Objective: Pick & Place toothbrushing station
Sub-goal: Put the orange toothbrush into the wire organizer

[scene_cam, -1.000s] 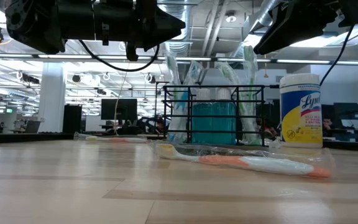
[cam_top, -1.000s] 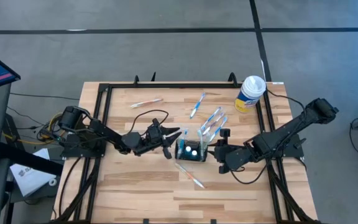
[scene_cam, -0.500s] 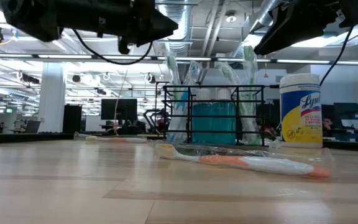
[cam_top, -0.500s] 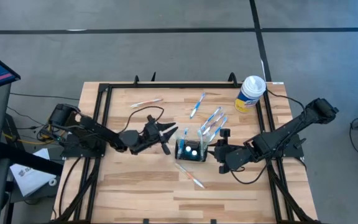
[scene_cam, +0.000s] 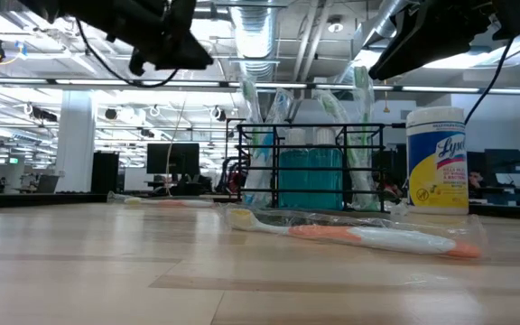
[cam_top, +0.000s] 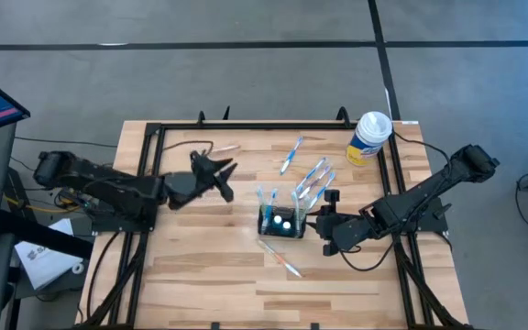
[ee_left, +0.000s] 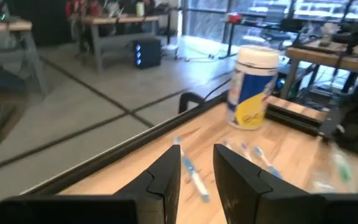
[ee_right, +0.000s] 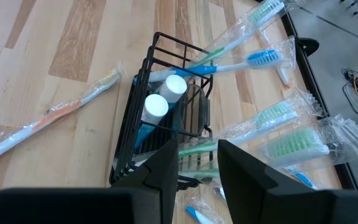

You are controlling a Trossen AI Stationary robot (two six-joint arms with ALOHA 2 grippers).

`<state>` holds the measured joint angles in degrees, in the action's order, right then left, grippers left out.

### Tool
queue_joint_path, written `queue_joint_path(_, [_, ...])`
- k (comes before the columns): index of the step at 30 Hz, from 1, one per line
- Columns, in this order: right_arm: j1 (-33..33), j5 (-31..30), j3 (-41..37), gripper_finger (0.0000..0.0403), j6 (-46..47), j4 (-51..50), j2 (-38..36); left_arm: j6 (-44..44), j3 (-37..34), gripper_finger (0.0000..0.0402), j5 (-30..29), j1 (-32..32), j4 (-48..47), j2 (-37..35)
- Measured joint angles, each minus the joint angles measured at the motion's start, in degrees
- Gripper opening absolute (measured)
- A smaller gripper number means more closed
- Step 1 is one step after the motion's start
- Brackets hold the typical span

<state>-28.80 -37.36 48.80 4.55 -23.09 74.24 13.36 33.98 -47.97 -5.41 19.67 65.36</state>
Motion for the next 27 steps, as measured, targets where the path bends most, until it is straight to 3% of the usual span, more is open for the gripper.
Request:
queue_joint_path(3, [0.0, 0.0, 0.0, 0.0103, 0.0, 0.1, 0.0, 3.0, 0.0, 0.009, 4.7, 4.6, -6.6, -3.5])
queue_joint_path(7, [0.0, 0.0, 0.0, 0.0103, 0.0, 0.4, 0.0, 7.4, 0.0, 0.009, 15.4, 13.4, -14.1, -6.5])
queue_joint_path(16, [0.1, -0.1, 0.0, 0.0103, -0.6, 0.4, 0.0, 9.6, 0.0, 0.009, 36.2, 35.5, -23.9, -6.3])
queue_joint_path(21, [0.5, -0.2, 0.0, 0.0103, -2.4, 1.1, 0.0, 5.5, 0.1, 0.0078, 41.6, 45.0, -28.4, -3.8])
queue_joint_path(27, [1.5, -0.2, 0.0, 0.0103, -3.2, 2.4, 0.0, -0.2, 0.0, 0.0057, 46.5, 51.5, -31.2, 2.4])
